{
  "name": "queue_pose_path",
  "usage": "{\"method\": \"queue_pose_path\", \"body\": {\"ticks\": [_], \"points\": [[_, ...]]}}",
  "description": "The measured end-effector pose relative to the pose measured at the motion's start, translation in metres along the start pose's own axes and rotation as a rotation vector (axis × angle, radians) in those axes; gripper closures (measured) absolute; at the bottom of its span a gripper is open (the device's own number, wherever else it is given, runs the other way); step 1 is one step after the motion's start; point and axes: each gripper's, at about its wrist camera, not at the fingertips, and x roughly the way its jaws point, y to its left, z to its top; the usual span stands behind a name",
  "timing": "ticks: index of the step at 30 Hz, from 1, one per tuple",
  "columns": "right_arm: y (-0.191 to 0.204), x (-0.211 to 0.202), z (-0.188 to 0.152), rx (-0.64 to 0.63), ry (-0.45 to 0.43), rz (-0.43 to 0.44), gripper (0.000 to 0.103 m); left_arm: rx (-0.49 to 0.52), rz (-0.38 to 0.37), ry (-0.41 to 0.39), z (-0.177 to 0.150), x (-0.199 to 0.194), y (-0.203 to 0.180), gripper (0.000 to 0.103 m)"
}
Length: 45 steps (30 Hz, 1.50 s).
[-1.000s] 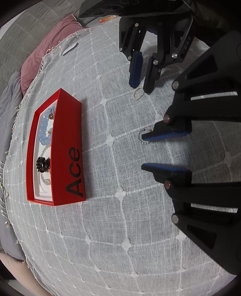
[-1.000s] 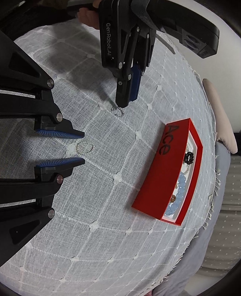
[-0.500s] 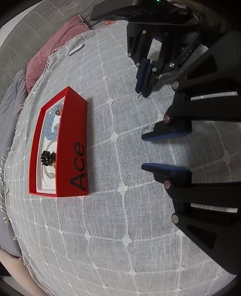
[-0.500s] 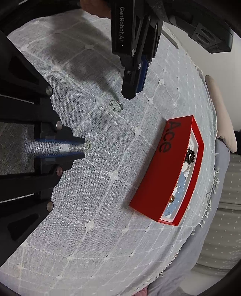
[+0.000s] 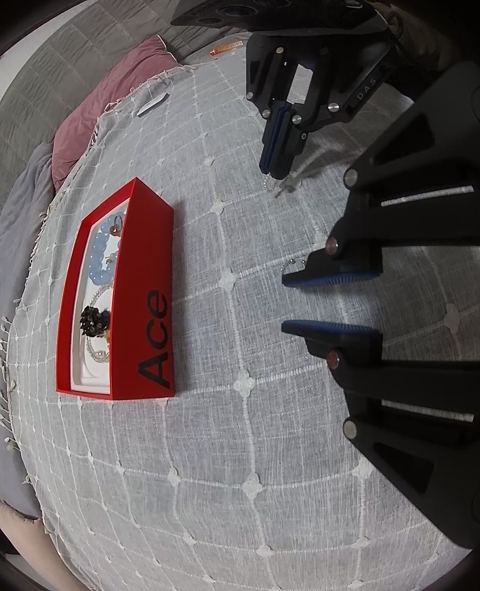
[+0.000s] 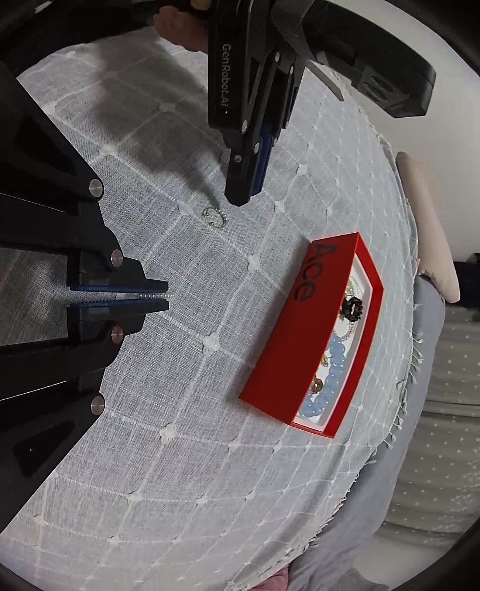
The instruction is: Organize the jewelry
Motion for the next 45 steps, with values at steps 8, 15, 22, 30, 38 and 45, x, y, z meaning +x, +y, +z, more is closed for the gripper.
{"method": "queue_pose_path", "body": {"ticks": [8, 15, 22, 30, 38, 45], "points": [[-0.002, -0.012, 0.003, 0.011, -0.035, 0.003, 0.1, 0.022, -0.012, 0.027, 0.0, 0.011, -0.008, 0.084], [-0.003, -0.013, 0.003, 0.018, -0.036, 0.001, 0.1, 0.058, 0.01, 0.027, 0.002, 0.019, -0.017, 0.084], [-0.004, -0.014, 0.004, 0.021, -0.04, -0.001, 0.1, 0.066, 0.035, 0.02, 0.004, 0.021, -0.022, 0.1], [-0.009, -0.02, 0.006, 0.041, -0.061, -0.008, 0.1, 0.041, 0.003, -0.016, 0.007, 0.008, -0.018, 0.103], [-0.01, -0.021, 0.006, 0.042, -0.063, -0.01, 0.1, 0.066, -0.016, -0.004, 0.003, 0.003, -0.017, 0.102], [-0.011, -0.022, 0.006, 0.048, -0.065, -0.012, 0.1, 0.191, 0.051, -0.006, -0.003, 0.01, -0.038, 0.082]]}}
